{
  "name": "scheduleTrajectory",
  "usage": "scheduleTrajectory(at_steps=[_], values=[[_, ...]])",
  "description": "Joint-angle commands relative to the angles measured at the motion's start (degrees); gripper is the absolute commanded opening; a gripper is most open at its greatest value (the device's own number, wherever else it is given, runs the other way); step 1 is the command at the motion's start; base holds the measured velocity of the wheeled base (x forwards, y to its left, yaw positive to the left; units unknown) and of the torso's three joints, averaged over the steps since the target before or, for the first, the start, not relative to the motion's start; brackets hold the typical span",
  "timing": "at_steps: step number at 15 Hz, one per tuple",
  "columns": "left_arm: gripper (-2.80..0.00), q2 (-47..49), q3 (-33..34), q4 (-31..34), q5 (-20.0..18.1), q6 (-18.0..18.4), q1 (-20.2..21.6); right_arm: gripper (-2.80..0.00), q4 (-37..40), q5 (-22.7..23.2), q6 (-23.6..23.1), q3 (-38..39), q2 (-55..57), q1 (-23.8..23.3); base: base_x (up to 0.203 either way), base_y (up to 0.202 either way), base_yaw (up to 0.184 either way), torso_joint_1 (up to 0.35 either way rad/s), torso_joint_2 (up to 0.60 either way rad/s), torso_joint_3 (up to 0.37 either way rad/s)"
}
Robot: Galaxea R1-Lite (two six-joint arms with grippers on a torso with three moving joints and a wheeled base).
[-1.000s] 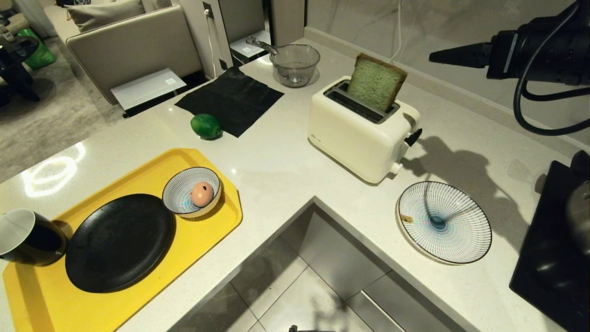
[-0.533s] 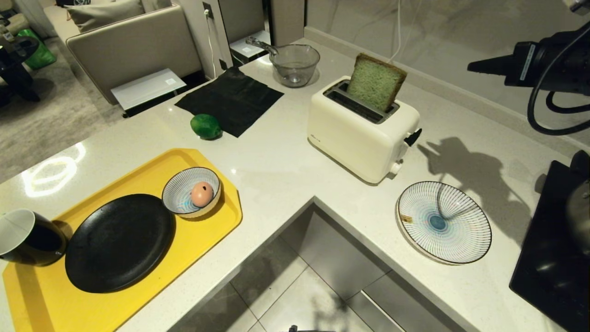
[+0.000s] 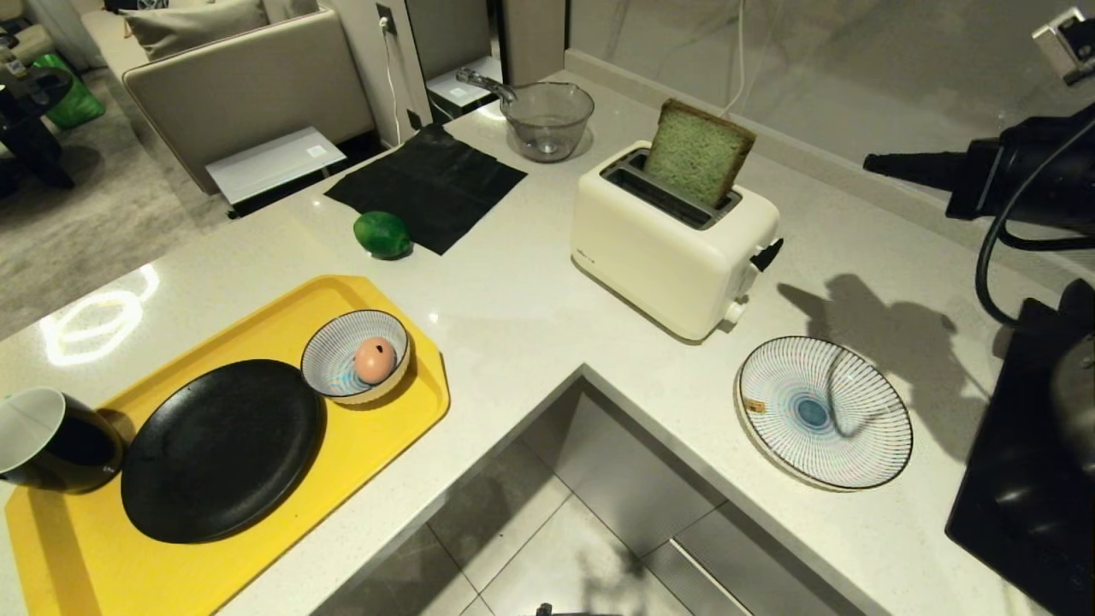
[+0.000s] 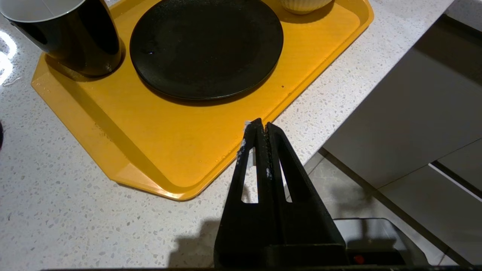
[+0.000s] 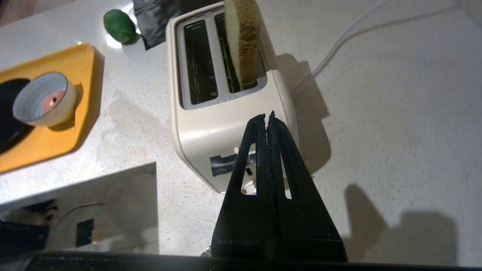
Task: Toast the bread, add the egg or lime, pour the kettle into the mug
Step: Use a bread toaster
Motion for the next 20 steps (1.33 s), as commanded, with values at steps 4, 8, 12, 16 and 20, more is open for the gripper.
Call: scheduleTrajectory(at_steps=[4,8,12,16,20], values=[[-2.8,0.0,0.0,0.0,0.0,0.0,0.0,-2.8,-11.0,5.1,-3.5,9.7,-0.5,-0.6,0.0,0.0,0.0,0.0,0.0,0.0],[-2.8,0.0,0.0,0.0,0.0,0.0,0.0,-2.8,-20.9,5.4,-6.5,12.0,3.9,-0.4,0.0,0.0,0.0,0.0,0.0,0.0],[-2.8,0.0,0.0,0.0,0.0,0.0,0.0,-2.8,-25.6,5.3,-7.0,12.6,9.2,0.6,0.0,0.0,0.0,0.0,0.0,0.0],[-2.8,0.0,0.0,0.0,0.0,0.0,0.0,-2.8,-33.0,5.1,-6.9,11.4,15.3,2.1,0.0,0.0,0.0,0.0,0.0,0.0],[-2.8,0.0,0.0,0.0,0.0,0.0,0.0,-2.8,-33.5,5.1,-6.2,7.8,17.7,2.2,0.0,0.0,0.0,0.0,0.0,0.0]])
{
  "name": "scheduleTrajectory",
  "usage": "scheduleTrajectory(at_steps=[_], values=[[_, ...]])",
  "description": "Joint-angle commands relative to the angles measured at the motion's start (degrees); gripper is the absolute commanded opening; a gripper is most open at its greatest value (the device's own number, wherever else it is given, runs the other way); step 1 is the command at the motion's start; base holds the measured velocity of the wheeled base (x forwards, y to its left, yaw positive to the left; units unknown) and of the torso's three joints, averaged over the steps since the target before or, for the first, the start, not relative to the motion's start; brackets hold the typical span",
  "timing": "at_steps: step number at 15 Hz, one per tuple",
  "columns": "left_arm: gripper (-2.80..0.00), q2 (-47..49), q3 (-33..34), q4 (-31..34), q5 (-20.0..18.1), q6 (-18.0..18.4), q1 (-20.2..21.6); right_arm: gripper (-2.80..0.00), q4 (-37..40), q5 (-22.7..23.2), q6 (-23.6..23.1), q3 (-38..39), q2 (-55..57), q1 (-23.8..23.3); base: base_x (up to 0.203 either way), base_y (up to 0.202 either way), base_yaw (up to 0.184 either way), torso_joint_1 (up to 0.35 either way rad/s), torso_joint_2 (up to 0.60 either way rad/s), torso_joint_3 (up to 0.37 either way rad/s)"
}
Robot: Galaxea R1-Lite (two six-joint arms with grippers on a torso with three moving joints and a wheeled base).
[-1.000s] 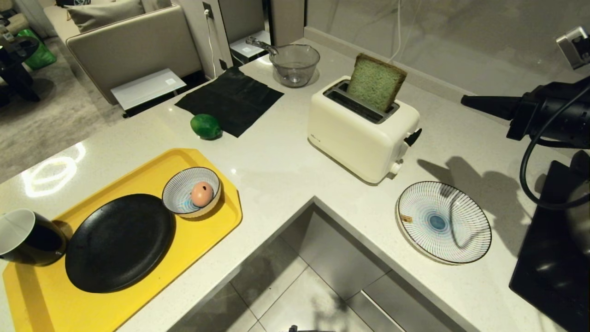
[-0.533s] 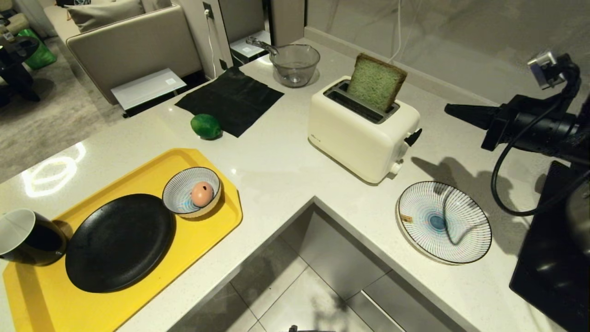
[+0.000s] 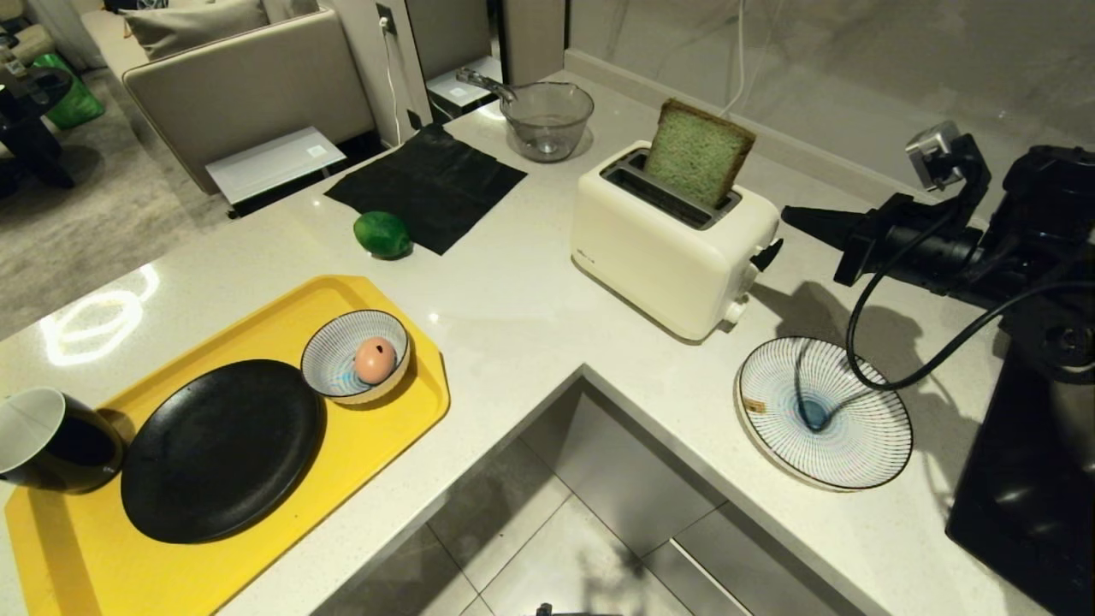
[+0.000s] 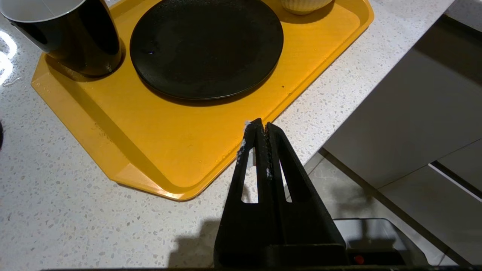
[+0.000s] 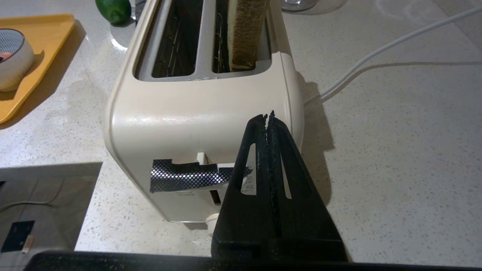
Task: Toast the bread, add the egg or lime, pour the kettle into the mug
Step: Use a bread toaster
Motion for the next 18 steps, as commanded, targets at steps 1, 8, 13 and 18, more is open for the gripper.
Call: scheduleTrajectory(at_steps=[1,8,13,18], values=[[-2.8,0.0,0.0,0.0,0.0,0.0,0.0,-2.8,-0.2,0.3,0.2,-0.9,1.9,0.1,0.0,0.0,0.0,0.0,0.0,0.0],[-2.8,0.0,0.0,0.0,0.0,0.0,0.0,-2.8,-0.3,0.5,2.1,-0.2,0.4,0.1,0.0,0.0,0.0,0.0,0.0,0.0],[-2.8,0.0,0.0,0.0,0.0,0.0,-0.1,-2.8,-0.5,0.9,1.9,2.7,-1.9,0.8,0.0,0.0,0.0,0.0,0.0,0.0],[-2.8,0.0,0.0,0.0,0.0,0.0,0.0,-2.8,-0.6,1.2,1.5,6.3,-2.6,2.0,0.0,0.0,0.0,0.0,0.0,0.0]])
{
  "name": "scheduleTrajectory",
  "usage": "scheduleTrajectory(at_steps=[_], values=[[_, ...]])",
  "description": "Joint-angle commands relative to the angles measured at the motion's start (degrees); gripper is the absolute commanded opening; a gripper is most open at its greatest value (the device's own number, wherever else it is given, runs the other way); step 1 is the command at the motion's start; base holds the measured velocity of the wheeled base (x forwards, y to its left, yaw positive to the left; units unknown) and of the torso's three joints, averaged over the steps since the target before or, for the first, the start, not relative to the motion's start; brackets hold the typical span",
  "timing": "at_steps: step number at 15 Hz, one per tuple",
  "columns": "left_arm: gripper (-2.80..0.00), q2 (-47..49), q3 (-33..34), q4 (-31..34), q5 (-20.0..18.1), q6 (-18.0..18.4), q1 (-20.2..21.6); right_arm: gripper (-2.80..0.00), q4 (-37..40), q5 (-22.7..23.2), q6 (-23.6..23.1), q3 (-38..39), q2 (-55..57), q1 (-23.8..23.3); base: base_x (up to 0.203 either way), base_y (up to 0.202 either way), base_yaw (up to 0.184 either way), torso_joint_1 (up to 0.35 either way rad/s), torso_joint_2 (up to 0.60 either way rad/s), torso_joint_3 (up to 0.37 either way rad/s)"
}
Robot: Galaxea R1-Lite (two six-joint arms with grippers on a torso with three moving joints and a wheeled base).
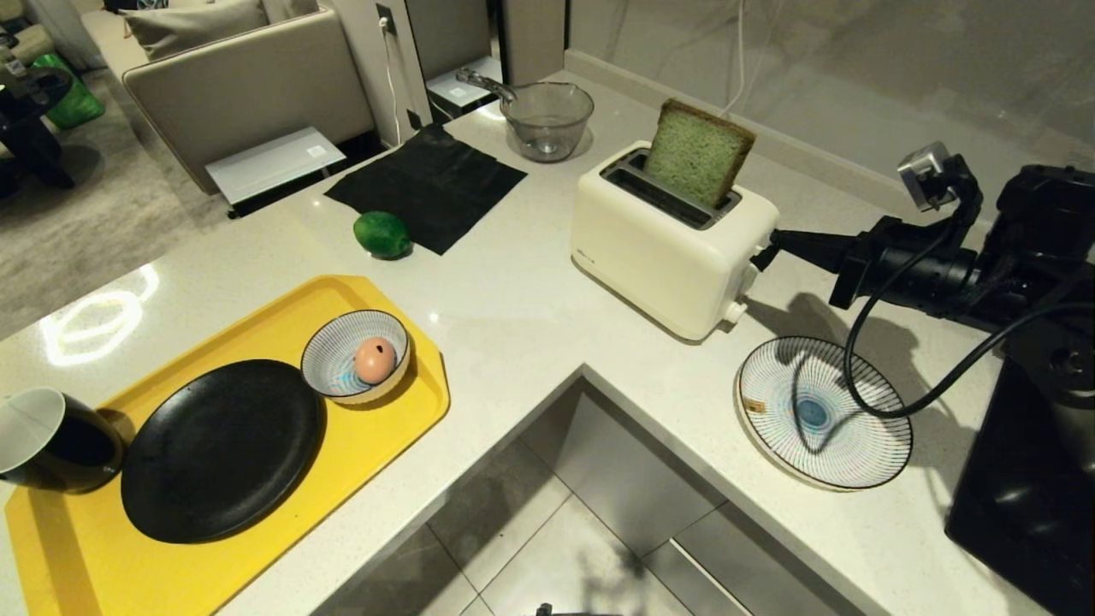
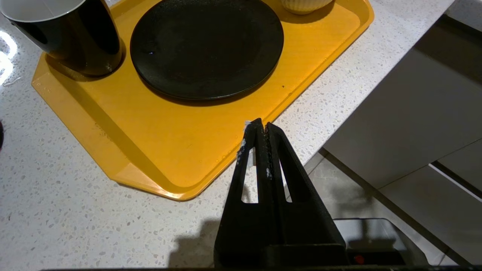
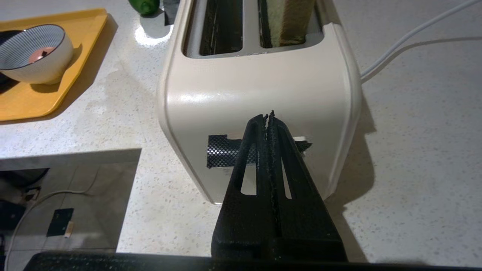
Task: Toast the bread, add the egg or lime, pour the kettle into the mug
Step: Use a bread toaster
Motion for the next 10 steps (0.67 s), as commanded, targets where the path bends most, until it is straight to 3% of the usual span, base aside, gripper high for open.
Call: scheduleTrajectory(at_steps=[1,10], values=[[-2.8,0.0,0.0,0.0,0.0,0.0,0.0,-2.8,-0.3,0.3,0.0,0.4,0.0,0.3,0.0,0.0,0.0,0.0,0.0,0.0],[-2.8,0.0,0.0,0.0,0.0,0.0,0.0,-2.8,-0.3,0.3,-0.1,0.9,1.4,0.7,0.0,0.0,0.0,0.0,0.0,0.0]])
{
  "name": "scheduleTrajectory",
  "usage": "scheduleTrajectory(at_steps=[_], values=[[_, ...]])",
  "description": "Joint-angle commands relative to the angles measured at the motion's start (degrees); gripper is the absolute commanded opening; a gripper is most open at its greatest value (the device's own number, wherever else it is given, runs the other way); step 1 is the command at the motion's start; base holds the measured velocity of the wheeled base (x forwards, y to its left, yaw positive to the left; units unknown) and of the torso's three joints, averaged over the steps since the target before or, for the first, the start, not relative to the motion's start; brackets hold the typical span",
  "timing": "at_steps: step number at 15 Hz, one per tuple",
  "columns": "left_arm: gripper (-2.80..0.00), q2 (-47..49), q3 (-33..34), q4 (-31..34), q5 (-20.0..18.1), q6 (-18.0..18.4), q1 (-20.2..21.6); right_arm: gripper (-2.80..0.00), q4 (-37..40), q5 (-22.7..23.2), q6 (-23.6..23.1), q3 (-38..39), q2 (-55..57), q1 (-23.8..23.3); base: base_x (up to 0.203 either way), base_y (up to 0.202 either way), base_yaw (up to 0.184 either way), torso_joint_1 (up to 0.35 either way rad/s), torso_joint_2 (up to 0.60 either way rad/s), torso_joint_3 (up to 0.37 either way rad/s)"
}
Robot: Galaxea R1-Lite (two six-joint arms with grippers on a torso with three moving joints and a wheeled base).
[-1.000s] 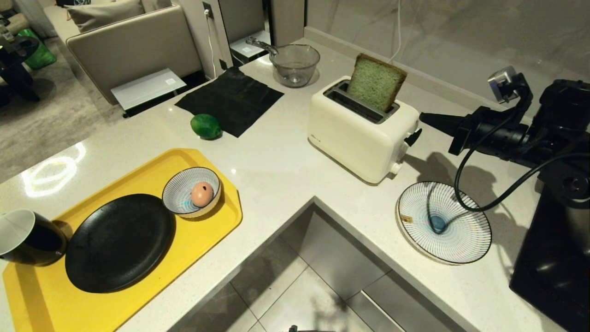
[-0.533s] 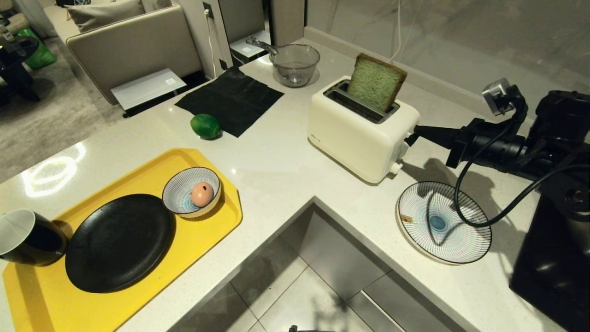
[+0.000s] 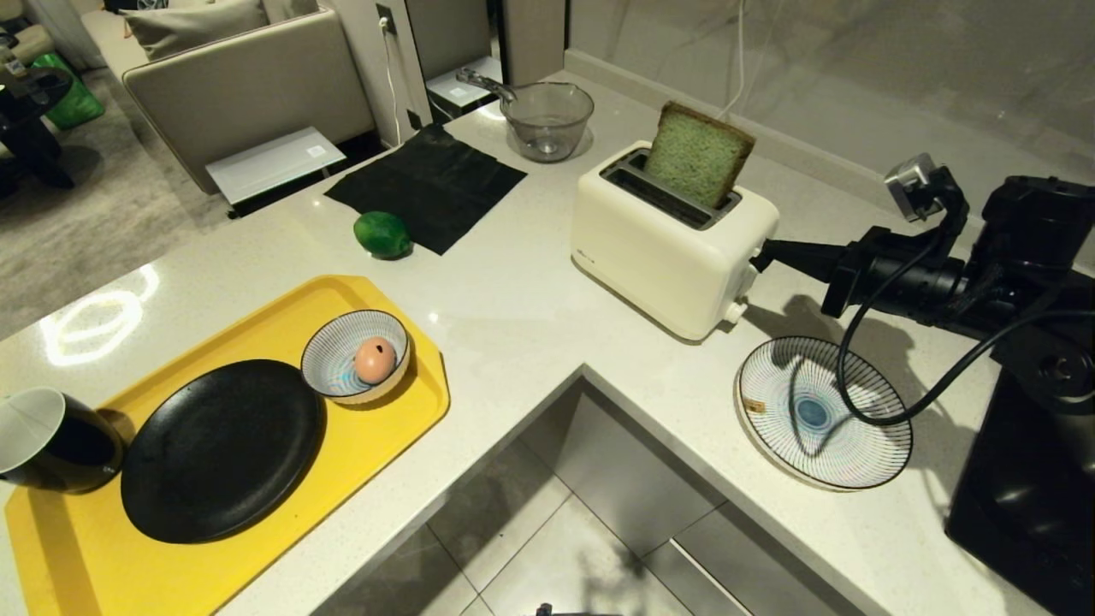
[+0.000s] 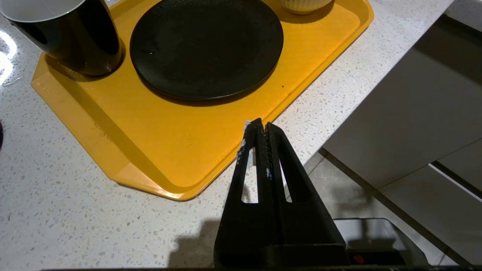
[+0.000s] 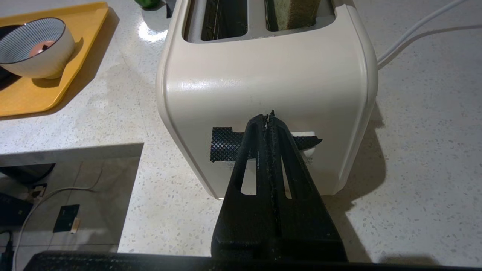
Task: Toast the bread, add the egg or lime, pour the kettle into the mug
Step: Use a bread toaster
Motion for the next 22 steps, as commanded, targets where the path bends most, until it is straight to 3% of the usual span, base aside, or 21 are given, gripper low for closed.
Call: scheduleTrajectory(at_steps=[1,22], values=[[-2.8,0.0,0.0,0.0,0.0,0.0,0.0,-2.8,-0.2,0.3,-0.1,0.5,0.8,0.1,0.0,0.0,0.0,0.0,0.0,0.0],[-2.8,0.0,0.0,0.0,0.0,0.0,0.0,-2.8,-0.6,0.3,-4.3,2.5,6.0,0.3,0.0,0.0,0.0,0.0,0.0,0.0]])
